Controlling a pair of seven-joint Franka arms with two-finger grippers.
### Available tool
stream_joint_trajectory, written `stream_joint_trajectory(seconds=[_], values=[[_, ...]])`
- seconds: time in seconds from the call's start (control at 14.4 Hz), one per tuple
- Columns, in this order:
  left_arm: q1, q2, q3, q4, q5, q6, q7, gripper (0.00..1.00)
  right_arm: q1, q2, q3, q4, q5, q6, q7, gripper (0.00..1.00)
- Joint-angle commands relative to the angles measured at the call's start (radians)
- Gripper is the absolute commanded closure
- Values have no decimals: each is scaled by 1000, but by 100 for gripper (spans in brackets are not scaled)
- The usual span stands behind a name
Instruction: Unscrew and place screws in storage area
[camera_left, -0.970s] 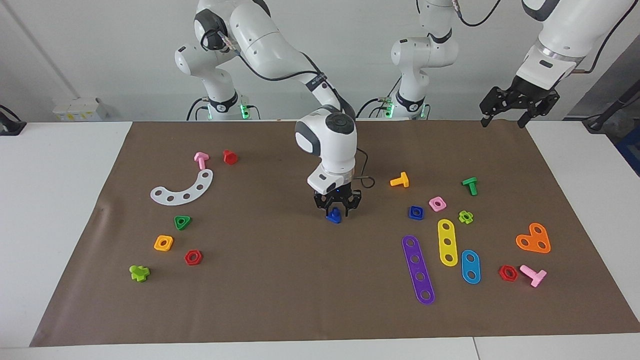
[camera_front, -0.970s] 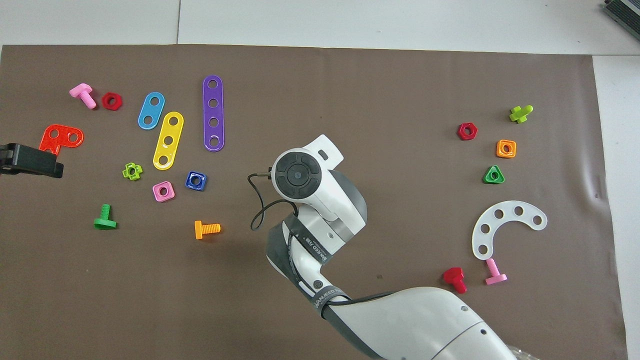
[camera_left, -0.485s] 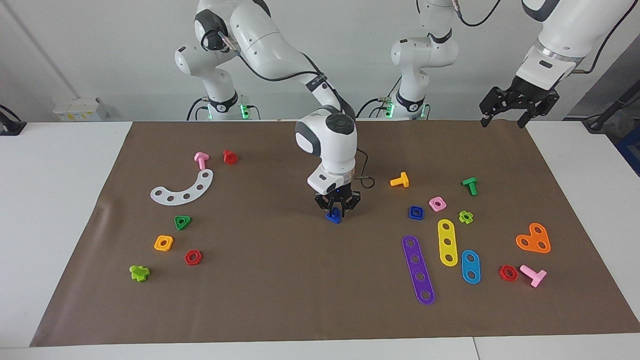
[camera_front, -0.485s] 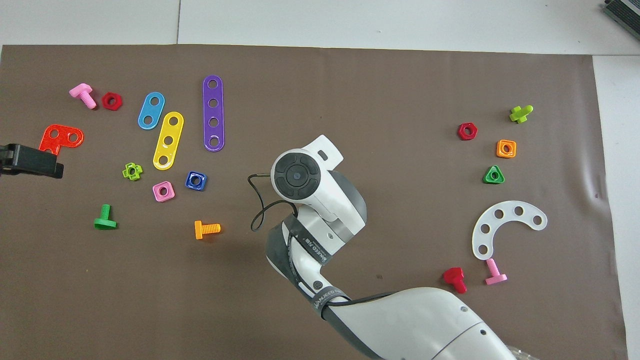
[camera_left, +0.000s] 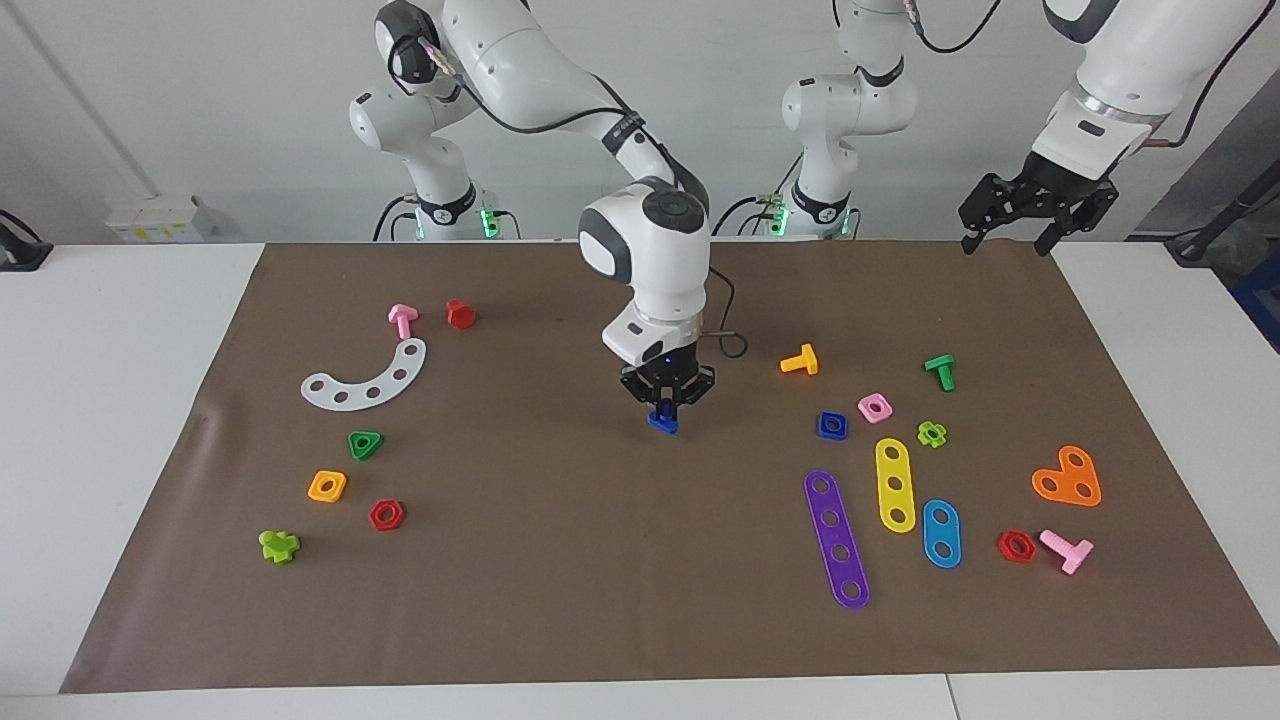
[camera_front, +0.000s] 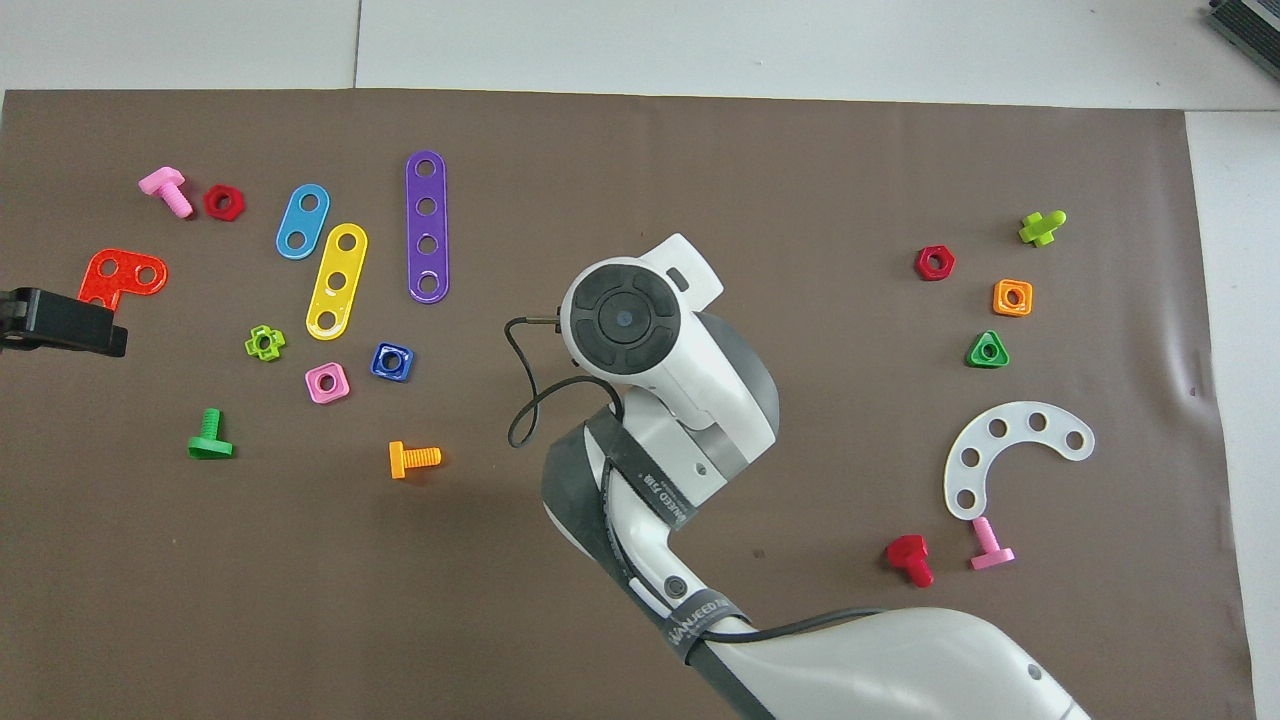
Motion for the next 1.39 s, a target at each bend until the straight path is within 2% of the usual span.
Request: stream_joint_trajectory(seconds=[0.0, 0.21, 0.42, 0.49, 0.62, 0.69, 0.9, 1.11, 1.32], values=[[8, -25, -3, -26, -8, -3, -1, 0, -86, -86, 10, -38, 1, -24, -76, 100], [8, -25, -3, -26, -8, -3, -1, 0, -213, -152, 10, -86, 1, -23, -234, 100], [8, -25, -3, -26, -8, -3, -1, 0, -333, -165, 13, -129, 7, 6, -386, 100], [8, -25, -3, -26, -8, -3, -1, 0, -362, -177, 13, -161, 30, 31, -433, 100], [8, -25, -3, -26, -8, -3, -1, 0, -425, -223, 13, -316, 93, 168, -559, 100], [8, -25, -3, -26, -8, -3, -1, 0, -441, -252, 13, -412, 111, 262, -602, 100], [8, -25, -3, -26, -8, -3, -1, 0, -467, -313, 13, -618, 116, 414, -628, 100], [8, -25, -3, -26, -8, -3, -1, 0, -516, -323, 15, -681, 119, 466, -668, 100], [8, -25, -3, -26, -8, -3, -1, 0, -522, -323, 15, -725, 119, 522, -668, 100]])
